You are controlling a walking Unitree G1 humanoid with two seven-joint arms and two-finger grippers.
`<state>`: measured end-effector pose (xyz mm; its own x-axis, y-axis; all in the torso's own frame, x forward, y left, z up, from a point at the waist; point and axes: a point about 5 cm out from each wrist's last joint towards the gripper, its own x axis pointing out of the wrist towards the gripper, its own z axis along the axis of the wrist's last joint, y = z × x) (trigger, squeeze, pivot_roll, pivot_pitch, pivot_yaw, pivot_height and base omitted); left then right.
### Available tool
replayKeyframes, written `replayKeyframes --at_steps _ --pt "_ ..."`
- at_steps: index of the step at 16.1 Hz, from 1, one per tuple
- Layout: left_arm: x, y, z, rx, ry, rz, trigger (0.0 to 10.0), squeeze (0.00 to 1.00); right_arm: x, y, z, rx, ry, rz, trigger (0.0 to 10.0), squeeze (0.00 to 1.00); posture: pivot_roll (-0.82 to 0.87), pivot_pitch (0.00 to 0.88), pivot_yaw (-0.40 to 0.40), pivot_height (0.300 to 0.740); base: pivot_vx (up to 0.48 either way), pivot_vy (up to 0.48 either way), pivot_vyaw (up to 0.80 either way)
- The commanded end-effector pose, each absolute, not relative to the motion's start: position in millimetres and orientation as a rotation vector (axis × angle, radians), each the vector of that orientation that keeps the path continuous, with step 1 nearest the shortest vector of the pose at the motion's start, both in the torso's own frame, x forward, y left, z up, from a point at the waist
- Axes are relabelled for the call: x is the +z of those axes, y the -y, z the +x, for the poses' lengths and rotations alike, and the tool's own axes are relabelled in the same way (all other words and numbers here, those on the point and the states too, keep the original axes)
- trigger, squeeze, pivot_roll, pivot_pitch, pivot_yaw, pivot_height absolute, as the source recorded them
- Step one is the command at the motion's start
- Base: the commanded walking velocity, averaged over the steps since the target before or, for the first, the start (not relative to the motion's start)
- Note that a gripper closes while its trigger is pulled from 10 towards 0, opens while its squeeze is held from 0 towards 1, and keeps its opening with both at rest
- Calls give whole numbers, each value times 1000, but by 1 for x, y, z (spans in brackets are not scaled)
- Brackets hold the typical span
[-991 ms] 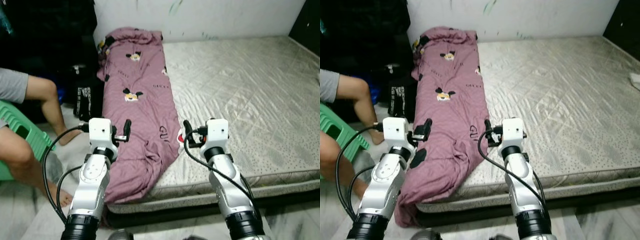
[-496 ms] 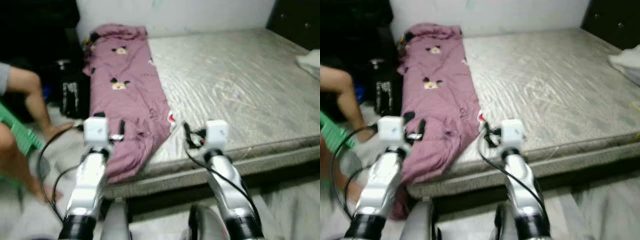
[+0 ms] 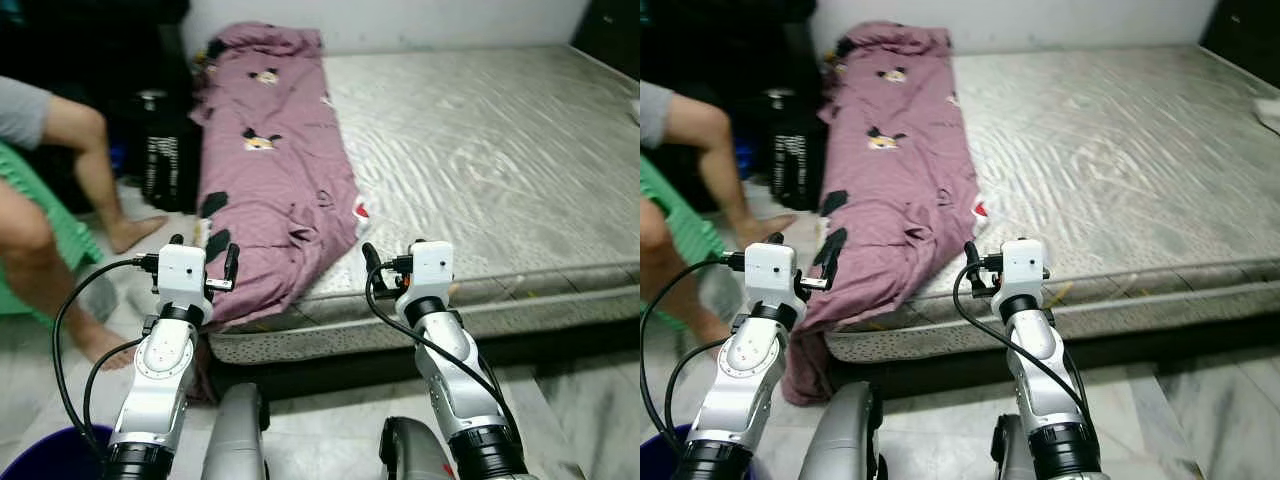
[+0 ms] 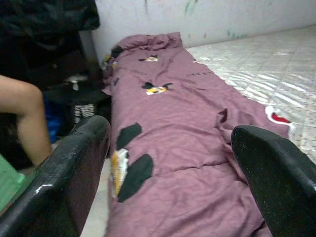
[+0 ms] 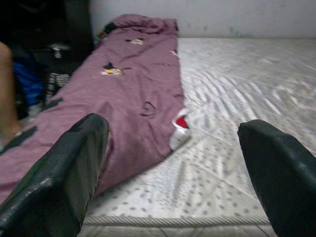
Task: Clean up the room
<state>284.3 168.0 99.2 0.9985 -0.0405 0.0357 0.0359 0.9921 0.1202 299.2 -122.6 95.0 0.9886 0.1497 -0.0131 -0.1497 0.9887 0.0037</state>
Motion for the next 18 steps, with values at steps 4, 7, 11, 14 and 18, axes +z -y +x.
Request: replayKeyframes --at_steps 4,7,11,14,18 --pt "103 -168 282 -39 17 97 10000 0 101 123 300 146 9 13 10000 0 16 34 26 554 0 0 0" --pt "102 -169 284 -37 9 94 10000 0 101 123 301 146 6 8 10000 0 14 38 26 534 0 0 0" --pt "103 -168 284 -38 5 73 10000 0 101 123 301 144 2 7 10000 0 12 40 27 534 0 0 0" --pt "103 -168 285 -43 7 69 10000 0 101 123 302 144 1 4 10000 0 11 42 27 534 0 0 0" --pt "103 -168 285 -50 5 57 10000 0 101 123 302 142 -2 2 10000 0 11 42 26 534 276 0 0"
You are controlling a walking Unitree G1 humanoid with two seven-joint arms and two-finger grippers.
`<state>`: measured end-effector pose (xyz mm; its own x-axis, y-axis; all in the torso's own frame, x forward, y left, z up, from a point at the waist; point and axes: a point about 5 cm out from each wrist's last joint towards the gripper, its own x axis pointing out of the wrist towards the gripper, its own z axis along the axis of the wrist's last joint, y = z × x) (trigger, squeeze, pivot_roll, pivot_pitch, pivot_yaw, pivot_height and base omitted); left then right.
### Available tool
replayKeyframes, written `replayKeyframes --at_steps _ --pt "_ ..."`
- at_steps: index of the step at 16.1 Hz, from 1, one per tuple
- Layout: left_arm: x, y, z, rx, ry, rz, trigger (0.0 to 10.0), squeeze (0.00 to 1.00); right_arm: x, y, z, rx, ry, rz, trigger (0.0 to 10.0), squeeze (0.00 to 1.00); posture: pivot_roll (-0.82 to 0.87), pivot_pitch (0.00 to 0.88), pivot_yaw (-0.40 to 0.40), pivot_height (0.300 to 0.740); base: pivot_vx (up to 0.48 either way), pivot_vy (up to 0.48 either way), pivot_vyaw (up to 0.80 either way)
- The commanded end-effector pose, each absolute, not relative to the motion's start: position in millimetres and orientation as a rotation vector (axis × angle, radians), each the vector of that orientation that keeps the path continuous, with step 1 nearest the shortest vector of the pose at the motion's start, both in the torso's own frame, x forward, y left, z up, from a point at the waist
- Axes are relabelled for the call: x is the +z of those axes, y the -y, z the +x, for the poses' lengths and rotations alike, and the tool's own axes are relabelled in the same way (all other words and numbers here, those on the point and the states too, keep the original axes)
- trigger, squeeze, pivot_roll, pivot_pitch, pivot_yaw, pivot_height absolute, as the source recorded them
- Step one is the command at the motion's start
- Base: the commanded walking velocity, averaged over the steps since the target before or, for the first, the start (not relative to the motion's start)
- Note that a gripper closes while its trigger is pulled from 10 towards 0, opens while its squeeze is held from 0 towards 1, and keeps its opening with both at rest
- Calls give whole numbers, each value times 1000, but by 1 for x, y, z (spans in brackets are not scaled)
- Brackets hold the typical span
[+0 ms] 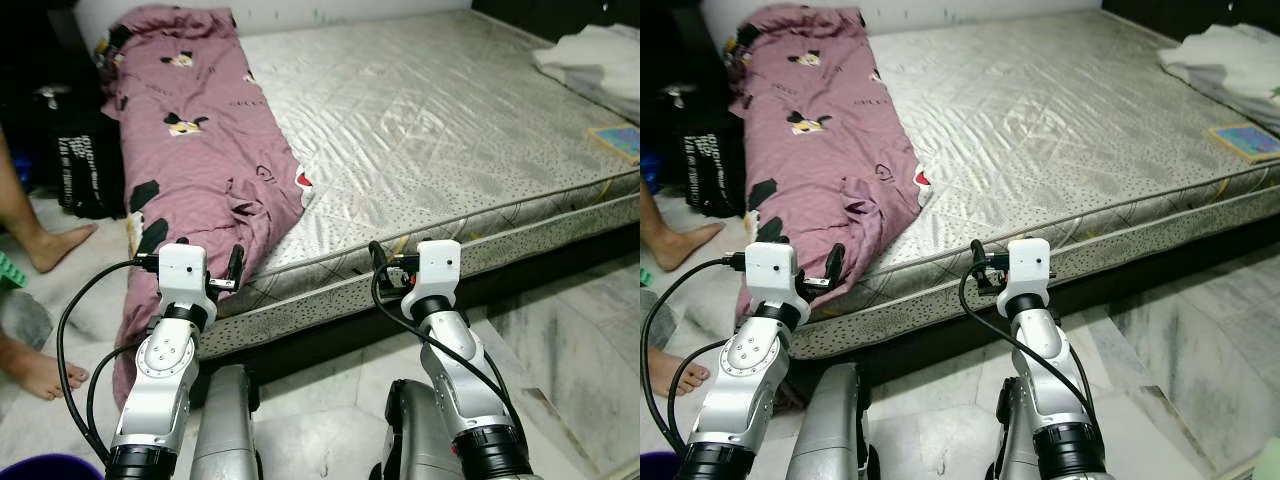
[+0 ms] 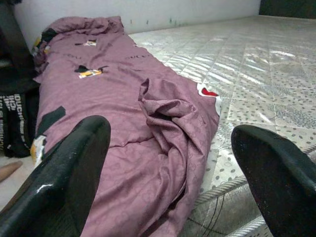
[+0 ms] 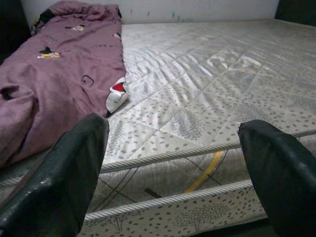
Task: Clean up the room
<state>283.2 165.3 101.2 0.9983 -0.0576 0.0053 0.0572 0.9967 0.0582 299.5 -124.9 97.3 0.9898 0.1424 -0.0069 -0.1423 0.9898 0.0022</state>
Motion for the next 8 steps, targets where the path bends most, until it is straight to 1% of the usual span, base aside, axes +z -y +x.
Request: replayKeyframes --at_steps 1,7,8 --pt "103 -168 285 -50 6 57 10000 0 101 123 302 142 -3 2 10000 0 11 42 26 534 326 0 0" --pt "103 -166 285 -58 6 54 10000 0 100 122 301 146 -8 -2 10000 0 14 42 26 534 334 0 0" --pt "103 -165 285 -59 0 55 10000 0 100 122 301 149 -7 -8 10000 0 15 41 26 534 0 0 0"
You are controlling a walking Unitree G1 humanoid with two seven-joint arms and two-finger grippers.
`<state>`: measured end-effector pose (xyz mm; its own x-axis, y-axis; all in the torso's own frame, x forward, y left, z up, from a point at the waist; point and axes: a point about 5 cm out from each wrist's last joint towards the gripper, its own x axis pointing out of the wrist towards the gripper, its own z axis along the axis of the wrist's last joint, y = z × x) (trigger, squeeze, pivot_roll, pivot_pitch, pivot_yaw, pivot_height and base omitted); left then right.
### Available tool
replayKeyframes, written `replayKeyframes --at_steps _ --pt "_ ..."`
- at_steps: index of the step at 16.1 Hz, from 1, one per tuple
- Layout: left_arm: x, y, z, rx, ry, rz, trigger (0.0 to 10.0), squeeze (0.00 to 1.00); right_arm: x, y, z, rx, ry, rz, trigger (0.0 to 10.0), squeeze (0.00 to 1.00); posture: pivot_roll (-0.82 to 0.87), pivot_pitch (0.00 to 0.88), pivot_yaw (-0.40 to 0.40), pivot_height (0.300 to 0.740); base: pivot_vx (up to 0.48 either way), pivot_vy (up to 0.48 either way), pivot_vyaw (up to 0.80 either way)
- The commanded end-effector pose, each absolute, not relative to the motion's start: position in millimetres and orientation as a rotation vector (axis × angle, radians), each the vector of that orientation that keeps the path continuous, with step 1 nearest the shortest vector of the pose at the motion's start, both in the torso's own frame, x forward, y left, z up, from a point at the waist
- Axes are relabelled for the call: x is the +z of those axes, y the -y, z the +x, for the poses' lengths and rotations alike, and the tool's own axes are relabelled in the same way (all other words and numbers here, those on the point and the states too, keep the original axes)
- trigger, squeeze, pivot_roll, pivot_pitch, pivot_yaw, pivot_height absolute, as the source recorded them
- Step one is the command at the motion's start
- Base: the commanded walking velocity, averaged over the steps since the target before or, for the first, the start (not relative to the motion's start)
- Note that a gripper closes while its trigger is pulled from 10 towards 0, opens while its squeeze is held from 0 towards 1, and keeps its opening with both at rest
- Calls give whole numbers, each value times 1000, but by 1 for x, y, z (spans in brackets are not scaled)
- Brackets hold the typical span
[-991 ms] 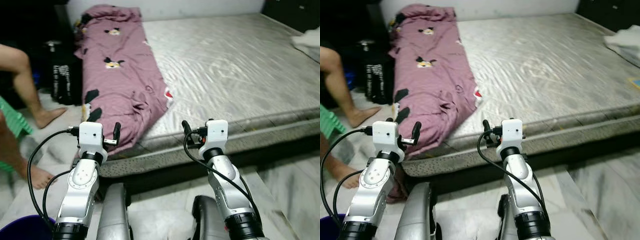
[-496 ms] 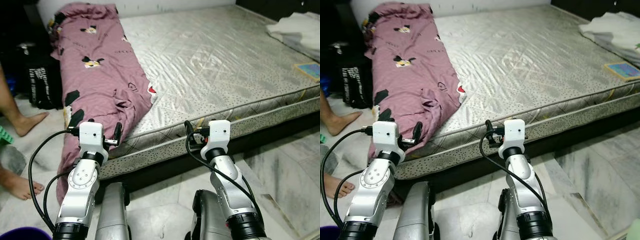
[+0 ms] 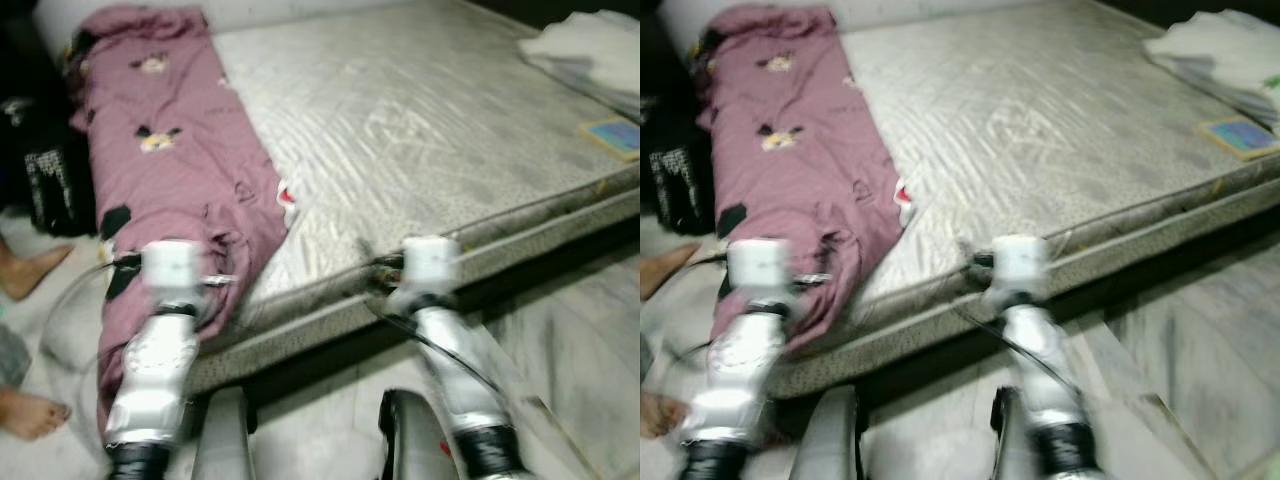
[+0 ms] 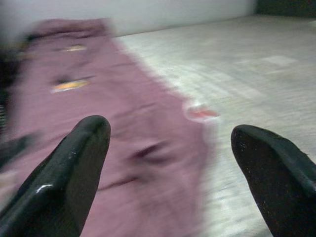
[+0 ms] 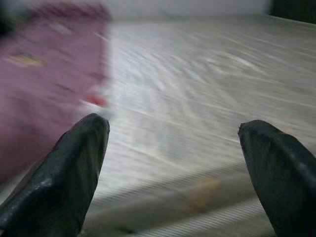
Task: Clean up the room
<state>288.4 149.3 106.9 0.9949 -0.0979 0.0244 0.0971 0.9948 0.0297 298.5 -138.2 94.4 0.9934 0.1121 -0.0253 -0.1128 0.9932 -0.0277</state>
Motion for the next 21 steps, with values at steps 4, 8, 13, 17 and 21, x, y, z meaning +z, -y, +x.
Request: replayKeyframes --at_steps 4,8,13,17,21 --pt "101 -162 287 -63 -7 52 10000 0 99 121 301 155 -8 -12 10000 0 15 33 26 534 0 0 544" --pt "101 -159 289 -59 -10 39 10000 0 99 120 301 171 -8 -41 10000 0 13 27 24 534 0 0 350" --pt "101 -157 291 -55 -6 24 10000 0 99 123 301 159 -7 -12 10000 0 9 29 20 534 0 0 407" --pt "101 -156 293 -52 -8 13 10000 0 99 124 302 152 -11 -15 10000 0 5 37 19 534 208 0 0" --pt "97 -155 295 -33 -34 5 10000 0 99 125 301 143 -12 -10 10000 0 0 43 21 534 0 0 0"
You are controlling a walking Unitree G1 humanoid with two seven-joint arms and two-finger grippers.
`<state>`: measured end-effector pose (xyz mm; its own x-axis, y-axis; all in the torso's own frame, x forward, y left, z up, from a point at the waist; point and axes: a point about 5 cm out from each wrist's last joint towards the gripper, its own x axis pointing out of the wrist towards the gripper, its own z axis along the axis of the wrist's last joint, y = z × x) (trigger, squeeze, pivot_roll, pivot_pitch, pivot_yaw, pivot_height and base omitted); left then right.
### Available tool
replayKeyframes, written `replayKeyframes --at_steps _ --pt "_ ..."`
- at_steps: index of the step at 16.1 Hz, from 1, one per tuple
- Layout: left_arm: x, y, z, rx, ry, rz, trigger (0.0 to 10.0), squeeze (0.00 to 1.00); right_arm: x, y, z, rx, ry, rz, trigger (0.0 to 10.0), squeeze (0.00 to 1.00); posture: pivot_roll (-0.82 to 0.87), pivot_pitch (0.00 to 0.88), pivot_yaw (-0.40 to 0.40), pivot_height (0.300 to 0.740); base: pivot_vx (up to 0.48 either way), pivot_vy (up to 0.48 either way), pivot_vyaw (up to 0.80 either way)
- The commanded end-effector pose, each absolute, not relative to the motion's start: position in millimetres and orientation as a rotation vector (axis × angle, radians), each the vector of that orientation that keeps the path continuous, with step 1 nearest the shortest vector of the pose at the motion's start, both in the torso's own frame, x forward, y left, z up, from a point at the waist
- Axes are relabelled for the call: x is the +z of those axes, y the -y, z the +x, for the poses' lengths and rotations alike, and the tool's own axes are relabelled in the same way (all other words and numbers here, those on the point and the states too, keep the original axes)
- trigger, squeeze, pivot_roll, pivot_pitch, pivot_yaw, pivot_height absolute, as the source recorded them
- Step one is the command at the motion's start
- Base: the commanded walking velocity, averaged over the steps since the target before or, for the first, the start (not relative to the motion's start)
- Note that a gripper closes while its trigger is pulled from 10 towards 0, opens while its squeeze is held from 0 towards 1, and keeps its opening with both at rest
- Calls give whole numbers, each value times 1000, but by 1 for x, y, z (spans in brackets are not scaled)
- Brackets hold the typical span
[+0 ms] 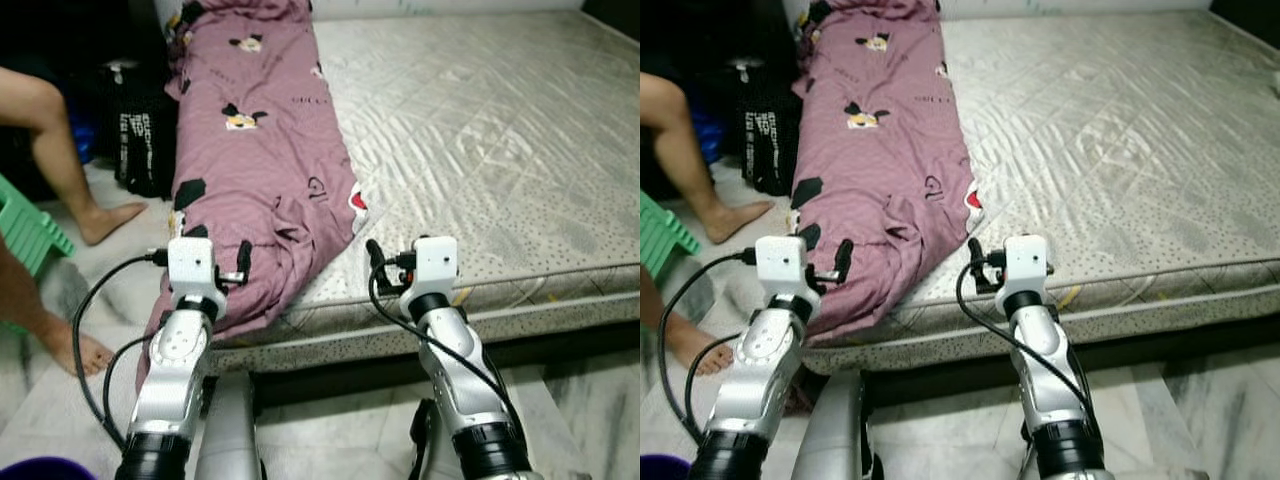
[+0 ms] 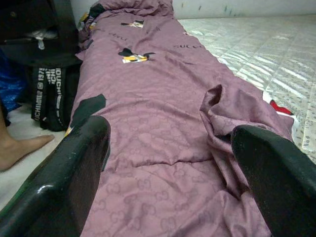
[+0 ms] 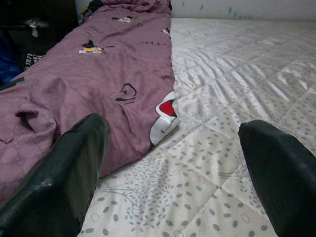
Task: Clean up the room
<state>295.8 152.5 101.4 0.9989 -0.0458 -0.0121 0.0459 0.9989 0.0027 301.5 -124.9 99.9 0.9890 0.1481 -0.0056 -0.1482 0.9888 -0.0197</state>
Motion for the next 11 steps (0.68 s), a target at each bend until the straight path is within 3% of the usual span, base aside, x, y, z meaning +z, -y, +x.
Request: replayKeyframes --at_steps 1,4,11 --pt "94 -156 296 -18 -48 -1 10000 0 100 126 300 140 -11 -10 10000 0 -7 45 20 529 0 0 0" --pt "91 -155 304 14 -62 -35 10000 0 104 139 293 127 -1 -29 10000 0 -35 63 4 484 0 0 0" --pt "92 -148 332 31 -81 -68 10000 0 113 201 254 41 -47 -162 10000 0 -129 123 -15 474 0 0 0"
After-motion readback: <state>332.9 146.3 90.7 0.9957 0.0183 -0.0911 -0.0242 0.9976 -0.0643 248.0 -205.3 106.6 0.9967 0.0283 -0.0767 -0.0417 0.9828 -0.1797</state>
